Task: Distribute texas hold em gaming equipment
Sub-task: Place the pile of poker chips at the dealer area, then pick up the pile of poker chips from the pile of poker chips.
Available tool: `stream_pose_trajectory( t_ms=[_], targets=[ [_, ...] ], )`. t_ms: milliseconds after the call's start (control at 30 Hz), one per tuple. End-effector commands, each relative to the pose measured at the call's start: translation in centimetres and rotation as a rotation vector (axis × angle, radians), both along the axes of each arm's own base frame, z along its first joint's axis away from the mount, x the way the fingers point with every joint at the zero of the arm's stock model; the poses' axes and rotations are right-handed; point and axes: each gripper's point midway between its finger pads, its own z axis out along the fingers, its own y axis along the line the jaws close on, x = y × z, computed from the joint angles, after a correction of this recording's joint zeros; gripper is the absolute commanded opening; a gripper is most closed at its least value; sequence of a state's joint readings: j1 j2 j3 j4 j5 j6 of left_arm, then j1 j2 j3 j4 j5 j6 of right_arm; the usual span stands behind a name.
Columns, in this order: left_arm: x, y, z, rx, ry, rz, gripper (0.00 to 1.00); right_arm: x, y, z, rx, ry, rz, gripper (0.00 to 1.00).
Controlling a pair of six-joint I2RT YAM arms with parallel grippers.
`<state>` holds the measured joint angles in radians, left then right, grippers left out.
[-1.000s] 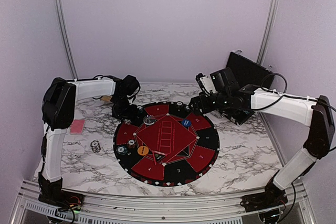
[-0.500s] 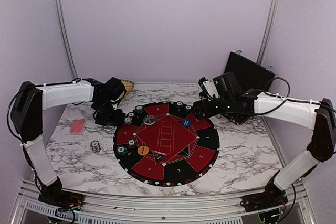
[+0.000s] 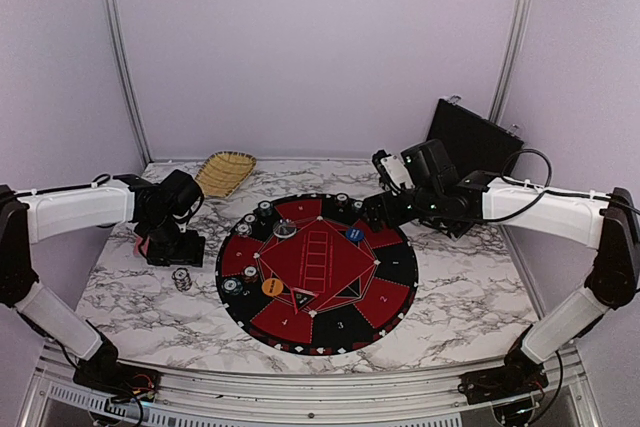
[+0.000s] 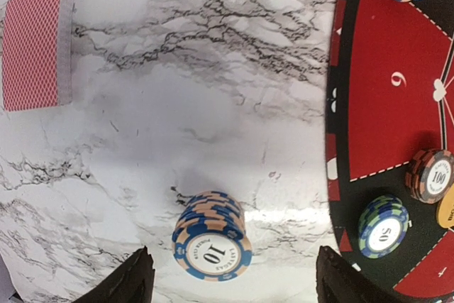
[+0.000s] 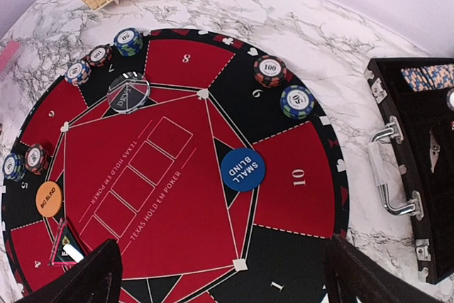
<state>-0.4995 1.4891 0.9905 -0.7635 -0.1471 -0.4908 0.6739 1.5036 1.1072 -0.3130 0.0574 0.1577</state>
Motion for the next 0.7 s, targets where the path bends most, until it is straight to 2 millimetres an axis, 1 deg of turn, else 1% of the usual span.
stream_pose_trajectory(
  t_ms=[0, 67, 200, 500, 667],
  targets=[
    [-1.1, 1.0, -0.5, -0.016, 0.01, 0.039, 0.8, -0.1, 0.9, 1.8, 0.048, -0.038, 0.011, 0.96],
    [-1.3, 1.4, -0.9, -0.007, 0.017, 0.045, 0.8, -0.2, 1.0, 1.9, 0.051, -0.037, 0.012, 0.96],
    [-1.3, 1.6, -1.6, -0.005, 0.029, 0.045, 0.78, -0.2, 1.1, 1.9, 0.049, -0.037, 0.014, 0.96],
    [-1.2, 1.7, -2.9, 0.0, 0.059, 0.034, 0.67, -0.4, 0.8, 1.9, 0.042, -0.038, 0.002, 0.96],
    [-1.3, 2.1, -3.2, 0.008, 0.069, 0.041, 0.66, -0.4, 0.7, 1.9, 0.04, -0.036, -0.001, 0.96]
  ],
)
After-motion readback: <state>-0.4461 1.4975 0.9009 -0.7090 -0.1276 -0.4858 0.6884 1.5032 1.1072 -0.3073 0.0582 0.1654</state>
